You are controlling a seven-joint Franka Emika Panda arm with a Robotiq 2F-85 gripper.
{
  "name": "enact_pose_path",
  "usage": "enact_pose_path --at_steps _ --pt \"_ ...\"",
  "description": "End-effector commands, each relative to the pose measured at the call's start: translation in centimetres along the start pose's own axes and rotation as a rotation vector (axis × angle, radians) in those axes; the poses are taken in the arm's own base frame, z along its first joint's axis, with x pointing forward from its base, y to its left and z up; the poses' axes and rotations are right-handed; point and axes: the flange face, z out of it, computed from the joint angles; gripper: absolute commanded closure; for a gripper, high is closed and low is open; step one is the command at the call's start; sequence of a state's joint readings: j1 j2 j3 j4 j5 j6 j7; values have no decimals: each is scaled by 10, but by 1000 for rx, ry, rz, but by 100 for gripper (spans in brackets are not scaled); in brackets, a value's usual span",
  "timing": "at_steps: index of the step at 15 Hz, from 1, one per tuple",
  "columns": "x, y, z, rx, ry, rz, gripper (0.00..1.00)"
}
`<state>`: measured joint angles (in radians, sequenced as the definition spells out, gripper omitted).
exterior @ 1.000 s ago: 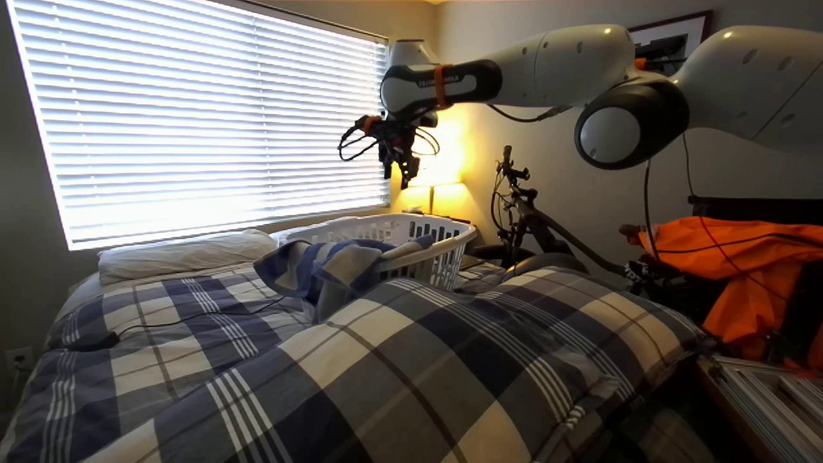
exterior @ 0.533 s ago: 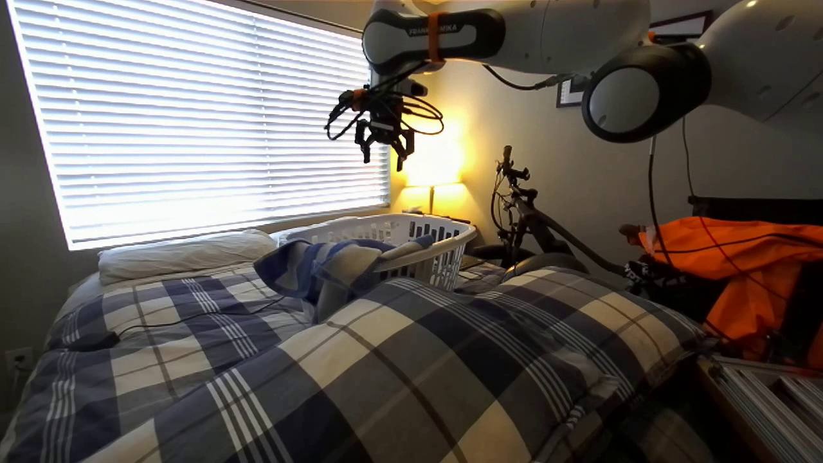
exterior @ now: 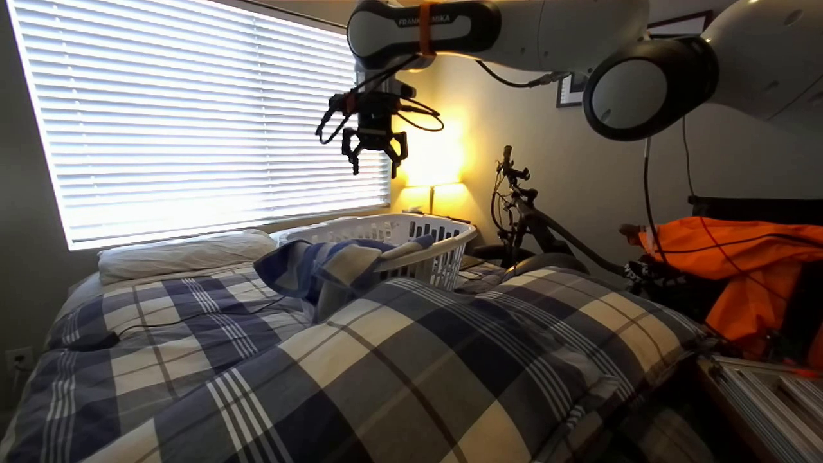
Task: Put the blue and white towel into the washing basket
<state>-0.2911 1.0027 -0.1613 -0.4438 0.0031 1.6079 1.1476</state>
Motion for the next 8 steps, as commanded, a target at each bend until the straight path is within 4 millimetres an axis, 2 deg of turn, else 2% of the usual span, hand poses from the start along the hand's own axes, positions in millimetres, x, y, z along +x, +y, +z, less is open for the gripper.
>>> enact_pose_path --at_steps 1,2,4,8 --pt "0 0 -1 -1 0 -1 0" --pt "1 1 -1 -1 0 -2 0" --pt "-20 -7 7 -10 -30 -79 0" --pt "-88 -26 40 -66 -99 -260 0"
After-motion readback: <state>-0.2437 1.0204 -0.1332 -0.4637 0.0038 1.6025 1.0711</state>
